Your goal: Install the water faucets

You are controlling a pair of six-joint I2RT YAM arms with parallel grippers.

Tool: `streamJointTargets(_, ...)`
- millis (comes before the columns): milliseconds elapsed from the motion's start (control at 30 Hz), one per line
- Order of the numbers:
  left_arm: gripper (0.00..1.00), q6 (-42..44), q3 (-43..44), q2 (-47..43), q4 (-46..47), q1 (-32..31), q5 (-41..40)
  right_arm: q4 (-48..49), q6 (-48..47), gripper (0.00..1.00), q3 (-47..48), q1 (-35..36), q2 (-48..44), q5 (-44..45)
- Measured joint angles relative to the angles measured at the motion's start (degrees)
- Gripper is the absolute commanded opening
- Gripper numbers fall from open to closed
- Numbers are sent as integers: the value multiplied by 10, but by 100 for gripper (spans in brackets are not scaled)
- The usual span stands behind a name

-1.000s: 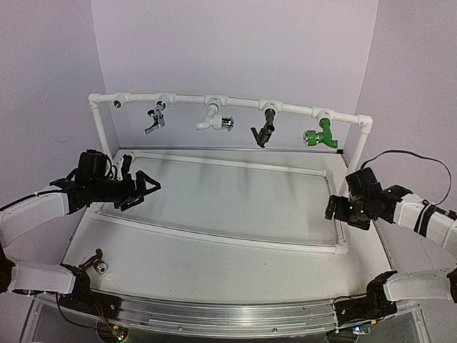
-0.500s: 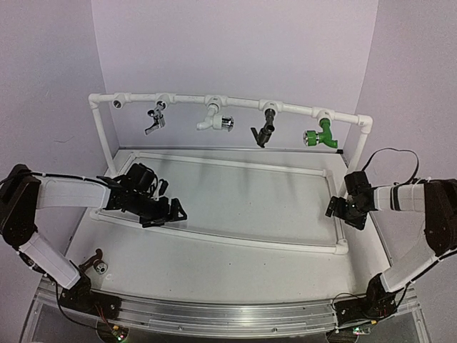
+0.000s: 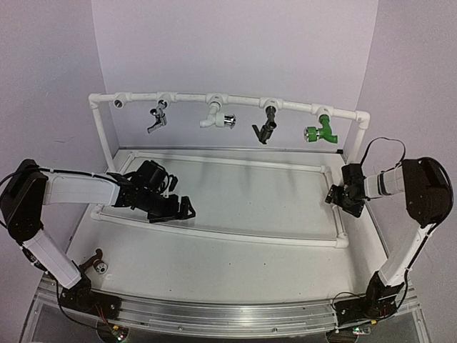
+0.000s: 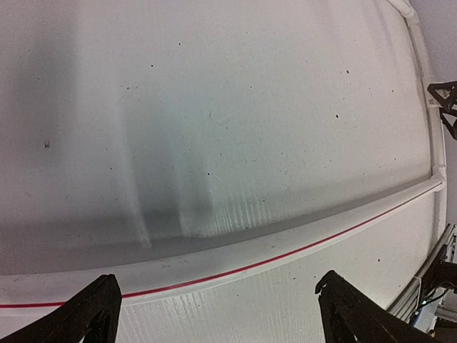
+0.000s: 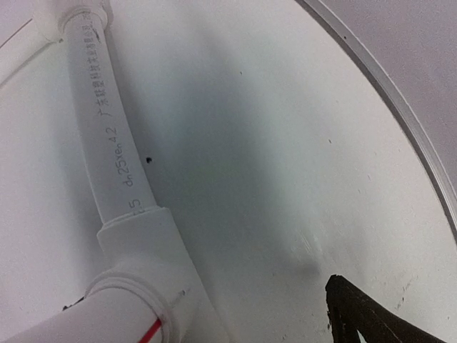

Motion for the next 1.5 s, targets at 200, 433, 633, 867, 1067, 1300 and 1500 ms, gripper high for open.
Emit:
streamJointTargets(200,100,5,10,6,-1,0,-20,3,-8,98,107,-42,86,-43)
streamJointTargets(433,100,16,81,67,-40,8,-61,-36,-35,98,261,-94,185,-60)
streamJointTargets(633,100,26,146,111,-63,77,-76,-65,-65,98,281,-100,183,-64)
streamJointTargets(867,100,46,195,161,-65,121,-101,-107,-67,98,202,-52,60,-78)
streamJointTargets(1067,98,59,202,212,-67,117,-109,-96,-69,98,165,32,30,-177)
streamJointTargets(1300,98,43,181,216,-65,73,-108,-99,-62,98,121,23,32,-195)
streamJointTargets(1500,98,19,159,203,-49,-18,-119,-98,-48,98,102,-32,34,-178)
